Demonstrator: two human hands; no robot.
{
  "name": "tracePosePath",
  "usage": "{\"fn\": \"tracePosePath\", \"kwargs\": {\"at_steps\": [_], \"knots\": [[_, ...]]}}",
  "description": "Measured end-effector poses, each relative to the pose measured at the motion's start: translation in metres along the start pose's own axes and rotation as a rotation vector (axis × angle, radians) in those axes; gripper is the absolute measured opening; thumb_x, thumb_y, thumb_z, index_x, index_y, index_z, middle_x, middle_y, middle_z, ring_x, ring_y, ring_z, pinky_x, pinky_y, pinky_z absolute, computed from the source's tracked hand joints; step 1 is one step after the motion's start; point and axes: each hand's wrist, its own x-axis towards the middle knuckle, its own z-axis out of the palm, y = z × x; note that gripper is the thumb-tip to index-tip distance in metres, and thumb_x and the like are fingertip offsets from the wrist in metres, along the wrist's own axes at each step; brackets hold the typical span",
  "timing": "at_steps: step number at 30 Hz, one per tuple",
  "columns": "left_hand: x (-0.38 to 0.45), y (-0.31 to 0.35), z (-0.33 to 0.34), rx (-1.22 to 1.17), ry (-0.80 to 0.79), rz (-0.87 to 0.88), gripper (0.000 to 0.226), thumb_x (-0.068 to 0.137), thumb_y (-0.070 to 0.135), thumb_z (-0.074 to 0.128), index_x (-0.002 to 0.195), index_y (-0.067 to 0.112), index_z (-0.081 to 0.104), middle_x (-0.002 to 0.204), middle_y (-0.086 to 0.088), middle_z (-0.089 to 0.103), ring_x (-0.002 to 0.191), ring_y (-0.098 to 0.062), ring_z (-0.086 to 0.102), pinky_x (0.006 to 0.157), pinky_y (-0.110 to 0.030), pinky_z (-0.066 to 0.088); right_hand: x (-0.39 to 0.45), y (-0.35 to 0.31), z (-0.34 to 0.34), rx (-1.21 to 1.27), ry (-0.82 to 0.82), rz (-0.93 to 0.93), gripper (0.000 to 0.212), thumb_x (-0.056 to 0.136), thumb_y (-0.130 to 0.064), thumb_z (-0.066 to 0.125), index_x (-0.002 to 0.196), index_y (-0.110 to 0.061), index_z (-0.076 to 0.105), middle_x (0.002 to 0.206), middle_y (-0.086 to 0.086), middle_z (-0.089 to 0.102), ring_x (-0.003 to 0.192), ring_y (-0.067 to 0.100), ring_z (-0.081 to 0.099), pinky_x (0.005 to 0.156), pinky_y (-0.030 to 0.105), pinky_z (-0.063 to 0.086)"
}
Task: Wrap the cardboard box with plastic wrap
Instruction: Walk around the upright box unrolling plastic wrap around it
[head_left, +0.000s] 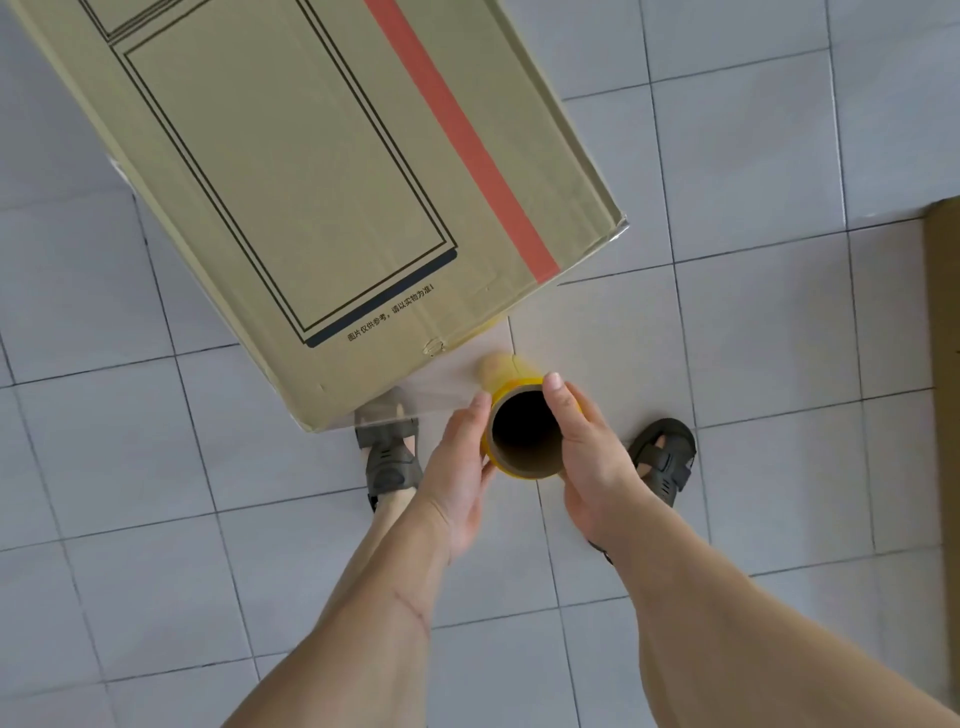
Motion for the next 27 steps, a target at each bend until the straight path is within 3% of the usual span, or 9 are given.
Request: {"fn": "tracePosePath", "kwargs": {"at_steps": [2, 5, 7, 9, 12, 23, 27], "knots": [[0.000, 0.003, 0.005, -0.024, -0.016, -0.009, 0.053, 0.103, 0.058, 0.044, 0.143, 0.026, 0.057, 0.133, 0.006, 0.071, 0.129, -0.010, 0.061, 0.118, -0.036, 0.041, 0.001, -0.004, 0.000, 0.007, 0.025, 0.011, 0.100, 0.056, -0.084, 0.069, 0.140, -0.034, 0.051, 0.135, -0.004, 0.060, 0.126, 0.017, 0.053, 0.109, 0.039, 0.038], [-0.001, 0.001, 0.014, -0.067, -0.055, -0.045, 0.064, 0.095, 0.068, 0.043, 0.140, 0.025, 0.059, 0.131, 0.002, 0.073, 0.126, -0.013, 0.064, 0.117, -0.038, 0.043, 0.002, -0.018, -0.006, -0.156, 0.096, -0.021, 0.070, 0.082, -0.068, 0.062, 0.141, -0.032, 0.051, 0.132, -0.004, 0.058, 0.120, 0.018, 0.054, 0.094, 0.032, 0.040], [-0.001, -0.003, 0.023, -0.105, -0.101, -0.058, 0.078, 0.085, 0.075, 0.043, 0.142, 0.024, 0.058, 0.133, 0.001, 0.072, 0.129, -0.014, 0.063, 0.118, -0.040, 0.043, 0.002, -0.026, -0.011, -0.235, 0.120, -0.068, 0.063, 0.091, -0.063, 0.054, 0.145, -0.031, 0.048, 0.140, -0.002, 0.054, 0.126, 0.019, 0.051, 0.097, 0.031, 0.039], [0.000, -0.005, 0.036, -0.107, -0.088, -0.037, 0.086, 0.080, 0.080, 0.042, 0.145, 0.025, 0.056, 0.134, 0.004, 0.071, 0.131, -0.011, 0.061, 0.119, -0.039, 0.040, 0.005, -0.029, -0.019, -0.248, 0.115, -0.097, 0.063, 0.093, -0.061, 0.051, 0.149, -0.033, 0.041, 0.148, -0.003, 0.048, 0.130, 0.017, 0.046, 0.096, 0.027, 0.035], [0.003, -0.001, 0.053, -0.034, 0.007, 0.020, 0.090, 0.081, 0.088, 0.043, 0.147, 0.028, 0.053, 0.135, 0.009, 0.070, 0.131, -0.007, 0.058, 0.120, -0.036, 0.035, 0.008, -0.033, -0.031, -0.200, 0.092, -0.110, 0.066, 0.091, -0.062, 0.054, 0.150, -0.036, 0.039, 0.149, -0.005, 0.045, 0.122, 0.008, 0.044, 0.094, 0.025, 0.031], [0.008, 0.004, 0.069, -0.059, 0.206, 0.013, 0.068, 0.096, 0.074, 0.042, 0.136, 0.024, 0.063, 0.124, 0.005, 0.075, 0.126, -0.013, 0.062, 0.117, -0.035, 0.040, 0.019, -0.050, -0.042, -0.257, -0.034, -0.045, 0.068, 0.090, -0.061, 0.054, 0.150, -0.033, 0.036, 0.134, -0.003, 0.050, 0.111, 0.011, 0.045, 0.089, 0.027, 0.033], [0.010, 0.010, 0.078, -0.080, 0.200, -0.003, 0.101, 0.067, 0.093, 0.051, 0.146, 0.030, 0.054, 0.139, 0.003, 0.067, 0.135, -0.015, 0.056, 0.121, -0.042, 0.035, 0.022, -0.056, -0.043, -0.203, -0.037, -0.014, 0.073, 0.087, -0.066, 0.055, 0.149, -0.031, 0.041, 0.137, -0.004, 0.053, 0.116, 0.013, 0.049, 0.091, 0.028, 0.035]]}}
